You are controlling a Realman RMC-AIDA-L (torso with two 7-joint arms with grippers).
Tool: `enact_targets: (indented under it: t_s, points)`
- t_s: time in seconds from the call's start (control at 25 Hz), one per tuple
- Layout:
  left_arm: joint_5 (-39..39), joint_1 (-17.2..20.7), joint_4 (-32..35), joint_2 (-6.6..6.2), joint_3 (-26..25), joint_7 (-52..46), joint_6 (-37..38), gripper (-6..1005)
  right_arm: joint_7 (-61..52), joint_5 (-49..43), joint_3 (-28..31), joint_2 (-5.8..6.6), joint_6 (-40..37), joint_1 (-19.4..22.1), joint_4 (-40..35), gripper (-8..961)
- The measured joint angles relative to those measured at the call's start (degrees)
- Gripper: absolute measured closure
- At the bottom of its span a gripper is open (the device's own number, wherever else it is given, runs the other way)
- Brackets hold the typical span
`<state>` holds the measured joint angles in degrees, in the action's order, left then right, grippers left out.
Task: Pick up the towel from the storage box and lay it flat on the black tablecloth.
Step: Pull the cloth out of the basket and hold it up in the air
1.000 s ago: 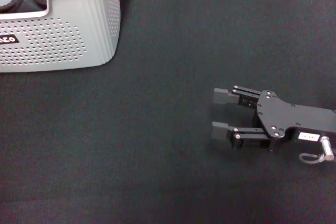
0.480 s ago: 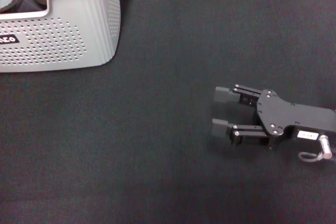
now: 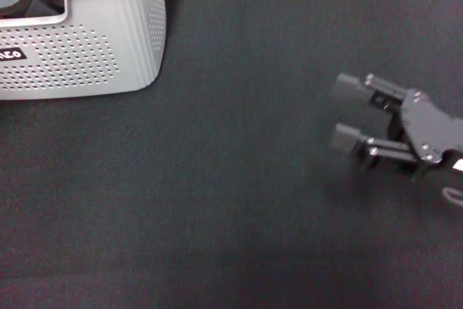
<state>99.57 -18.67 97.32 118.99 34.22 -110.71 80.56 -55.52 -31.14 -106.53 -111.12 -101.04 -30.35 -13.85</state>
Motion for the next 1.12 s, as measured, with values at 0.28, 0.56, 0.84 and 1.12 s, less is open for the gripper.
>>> enact_targets:
  t_s: [0.28, 0.56, 0.84, 1.12]
  points:
    - [-6.71, -0.12, 0.31, -0.43, 0.74, 0.02, 8.12, 983, 17.75, -0.01, 8.06, -2.31, 1.81, 0.70, -0.35, 95]
    - [-10.45, -1.05, 1.33, -0.04, 2.37, -0.90, 10.30, 983, 37.10, 2.04, 3.54, -5.09, 15.78, 1.68, -10.04, 97]
    - [-21.17, -1.76, 3.60, -0.33, 3.44, -4.66, 10.36, 984, 53.55, 18.46, -12.98, -5.11, 26.04, 0.56, -19.28, 99]
    - [-22.26, -3.30, 6.71, 0.33, 4.23, -8.40, 10.06, 984, 68.53, 34.55, -28.56, -5.14, 26.73, -2.14, -24.13, 100]
